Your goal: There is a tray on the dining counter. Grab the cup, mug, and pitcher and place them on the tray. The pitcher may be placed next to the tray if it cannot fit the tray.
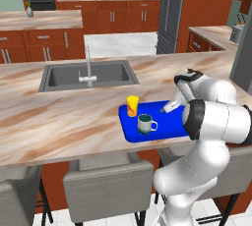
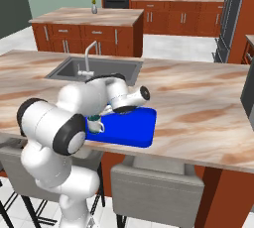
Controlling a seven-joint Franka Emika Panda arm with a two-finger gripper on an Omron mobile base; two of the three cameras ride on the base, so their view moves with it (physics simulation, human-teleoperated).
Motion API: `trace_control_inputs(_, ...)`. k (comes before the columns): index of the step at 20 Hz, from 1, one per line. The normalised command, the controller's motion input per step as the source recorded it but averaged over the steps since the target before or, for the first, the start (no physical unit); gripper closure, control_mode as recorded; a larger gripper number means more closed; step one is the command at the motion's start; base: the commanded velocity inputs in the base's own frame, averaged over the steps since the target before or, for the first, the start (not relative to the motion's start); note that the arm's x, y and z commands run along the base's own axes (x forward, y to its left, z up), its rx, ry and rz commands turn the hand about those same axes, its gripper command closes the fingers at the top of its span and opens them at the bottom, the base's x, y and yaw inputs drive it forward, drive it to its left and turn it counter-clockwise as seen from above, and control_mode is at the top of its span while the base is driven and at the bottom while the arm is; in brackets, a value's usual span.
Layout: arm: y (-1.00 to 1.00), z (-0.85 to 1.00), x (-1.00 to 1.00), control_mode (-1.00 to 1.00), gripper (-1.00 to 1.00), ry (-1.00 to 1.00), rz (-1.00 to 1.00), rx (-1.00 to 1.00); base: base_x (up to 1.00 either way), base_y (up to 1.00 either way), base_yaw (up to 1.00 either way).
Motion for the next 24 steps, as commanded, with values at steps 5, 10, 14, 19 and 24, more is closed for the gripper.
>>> trace_control_inputs(5, 0.0, 0.57, -0.23, -1.0, -1.0, 0.0, -0.26, -0.2, 0.0, 0.0, 0.0)
trace_control_inputs(10, 0.0, 0.64, -0.31, -1.0, -1.0, 0.04, -0.3, -0.16, 0.0, 0.0, 0.0)
trace_control_inputs(14, 0.0, 0.62, -0.4, -1.0, -1.0, 0.06, -0.32, -0.15, 0.0, 0.0, 0.0)
trace_control_inputs(19, 0.0, 0.71, -0.37, -1.0, -1.0, 0.1, -0.34, -0.14, 0.0, 0.0, 0.0)
trace_control_inputs(24, 0.0, 0.72, -0.3, -1.0, -1.0, 0.14, -0.32, -0.1, 0.0, 0.0, 0.0)
